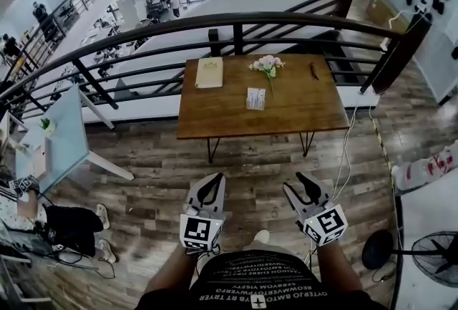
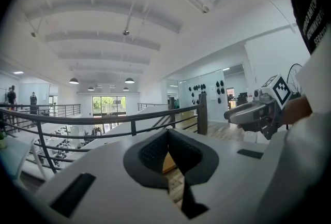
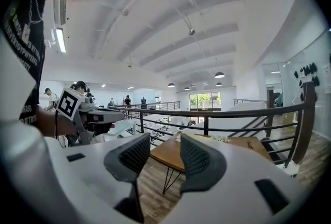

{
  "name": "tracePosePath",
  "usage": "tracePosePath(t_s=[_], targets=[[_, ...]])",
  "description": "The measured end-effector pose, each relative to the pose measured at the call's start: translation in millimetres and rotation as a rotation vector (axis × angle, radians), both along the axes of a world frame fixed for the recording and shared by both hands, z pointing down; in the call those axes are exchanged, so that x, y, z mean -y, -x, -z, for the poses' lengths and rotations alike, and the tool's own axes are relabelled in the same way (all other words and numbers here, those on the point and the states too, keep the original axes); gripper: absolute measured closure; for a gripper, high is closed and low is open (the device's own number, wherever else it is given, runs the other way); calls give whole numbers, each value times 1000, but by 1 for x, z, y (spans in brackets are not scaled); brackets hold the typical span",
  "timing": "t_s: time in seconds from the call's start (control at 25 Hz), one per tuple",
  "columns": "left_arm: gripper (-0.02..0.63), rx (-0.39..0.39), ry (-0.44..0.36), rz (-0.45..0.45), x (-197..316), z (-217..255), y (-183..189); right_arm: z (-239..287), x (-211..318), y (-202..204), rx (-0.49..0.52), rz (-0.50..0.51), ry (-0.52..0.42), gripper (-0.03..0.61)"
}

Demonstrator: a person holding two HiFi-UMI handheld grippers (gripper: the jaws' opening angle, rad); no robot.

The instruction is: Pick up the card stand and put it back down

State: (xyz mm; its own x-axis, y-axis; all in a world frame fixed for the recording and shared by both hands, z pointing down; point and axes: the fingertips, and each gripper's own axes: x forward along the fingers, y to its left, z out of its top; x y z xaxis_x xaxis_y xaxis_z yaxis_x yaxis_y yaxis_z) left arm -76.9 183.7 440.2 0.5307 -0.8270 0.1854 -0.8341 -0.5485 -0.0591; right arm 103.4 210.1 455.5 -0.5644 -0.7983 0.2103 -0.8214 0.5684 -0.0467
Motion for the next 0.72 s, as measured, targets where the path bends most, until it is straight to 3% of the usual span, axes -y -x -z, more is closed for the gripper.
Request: tracePosePath(t_s=[0.36, 0.72], targets=[[591, 3, -20, 70, 19, 12, -22, 16, 20, -32, 31, 91, -43, 407], [591, 34, 1, 84, 19, 7, -35, 4, 17, -51, 54, 120, -8, 411]])
